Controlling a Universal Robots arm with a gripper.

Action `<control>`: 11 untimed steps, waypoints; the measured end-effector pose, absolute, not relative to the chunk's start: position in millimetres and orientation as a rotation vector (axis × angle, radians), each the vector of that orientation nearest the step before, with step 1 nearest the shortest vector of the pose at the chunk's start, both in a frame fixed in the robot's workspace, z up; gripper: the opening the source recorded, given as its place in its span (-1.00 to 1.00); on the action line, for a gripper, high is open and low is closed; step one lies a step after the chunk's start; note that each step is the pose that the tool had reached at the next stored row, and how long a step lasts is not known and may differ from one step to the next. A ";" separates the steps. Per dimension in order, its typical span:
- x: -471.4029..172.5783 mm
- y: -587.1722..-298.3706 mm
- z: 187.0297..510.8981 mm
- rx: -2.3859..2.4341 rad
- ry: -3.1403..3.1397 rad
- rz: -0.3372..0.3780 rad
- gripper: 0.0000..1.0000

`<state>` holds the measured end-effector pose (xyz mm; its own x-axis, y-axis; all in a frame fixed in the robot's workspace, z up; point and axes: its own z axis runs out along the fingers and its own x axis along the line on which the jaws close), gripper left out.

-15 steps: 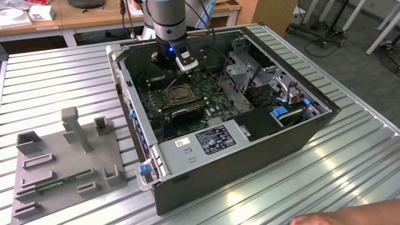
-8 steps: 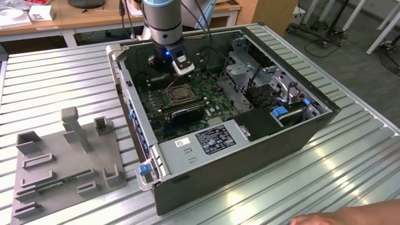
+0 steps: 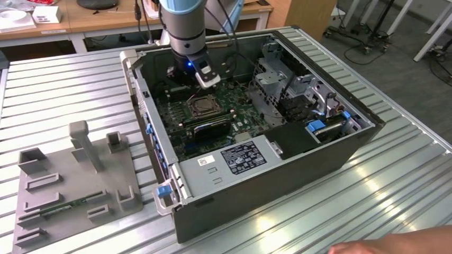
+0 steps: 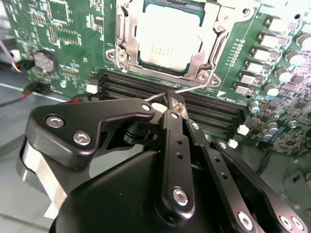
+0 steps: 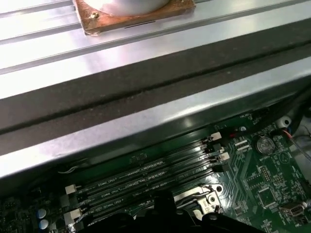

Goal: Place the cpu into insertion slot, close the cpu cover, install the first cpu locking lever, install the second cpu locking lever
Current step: 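Install the first cpu locking lever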

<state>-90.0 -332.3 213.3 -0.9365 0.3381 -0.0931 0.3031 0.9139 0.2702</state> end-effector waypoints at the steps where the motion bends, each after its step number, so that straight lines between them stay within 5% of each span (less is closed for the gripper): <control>1: -90.0 -332.4 213.2 0.487 2.940 0.382 -0.79; 11: -87.3 -332.2 212.6 0.468 2.944 0.384 -0.79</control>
